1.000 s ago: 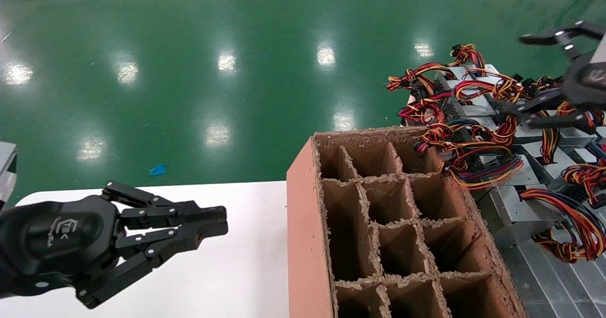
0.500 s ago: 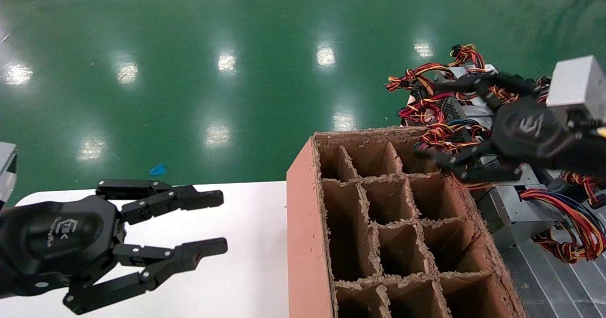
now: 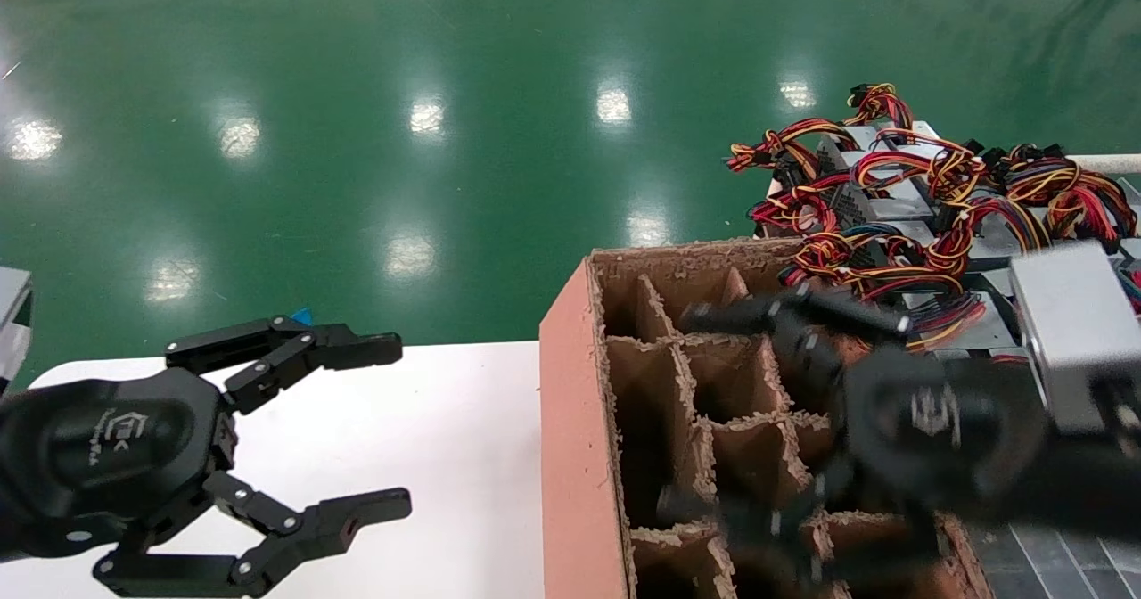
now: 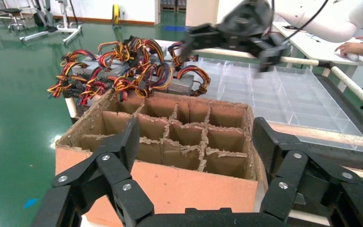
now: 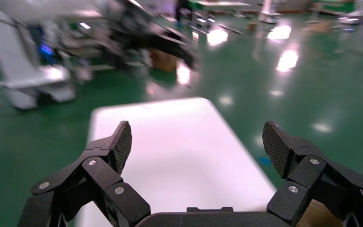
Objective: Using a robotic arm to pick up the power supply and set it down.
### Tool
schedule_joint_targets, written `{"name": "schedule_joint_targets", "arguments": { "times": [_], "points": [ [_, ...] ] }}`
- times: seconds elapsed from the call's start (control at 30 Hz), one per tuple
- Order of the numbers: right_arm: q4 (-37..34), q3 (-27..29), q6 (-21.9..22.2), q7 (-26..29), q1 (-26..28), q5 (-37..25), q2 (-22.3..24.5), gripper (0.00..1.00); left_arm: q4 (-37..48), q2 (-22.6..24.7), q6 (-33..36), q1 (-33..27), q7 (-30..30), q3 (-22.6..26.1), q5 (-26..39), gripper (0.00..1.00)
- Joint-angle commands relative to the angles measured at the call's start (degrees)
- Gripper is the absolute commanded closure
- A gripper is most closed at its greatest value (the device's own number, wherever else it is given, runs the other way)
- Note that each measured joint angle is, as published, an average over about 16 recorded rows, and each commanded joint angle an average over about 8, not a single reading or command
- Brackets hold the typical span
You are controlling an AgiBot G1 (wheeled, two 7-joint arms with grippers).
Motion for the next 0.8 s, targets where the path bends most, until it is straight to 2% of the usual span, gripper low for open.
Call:
{"name": "schedule_joint_targets", "arguments": {
  "times": [0.03,0.23,0.8],
  "points": [
    [2.3,0.3,-0.5,2.2,-2.2,2.1,0.0,0.00,0.0,0.0,0.0,0.0,0.0,0.0,0.0,0.00],
    [5.4,0.8,-1.2,4.4,-5.2,5.0,0.0,0.00,0.0,0.0,0.0,0.0,0.0,0.0,0.0,0.00],
    [3.6,0.6,-0.8,3.2,-3.5,3.4,0.0,0.00,0.0,0.0,0.0,0.0,0.0,0.0,0.0,0.00]
  ]
}}
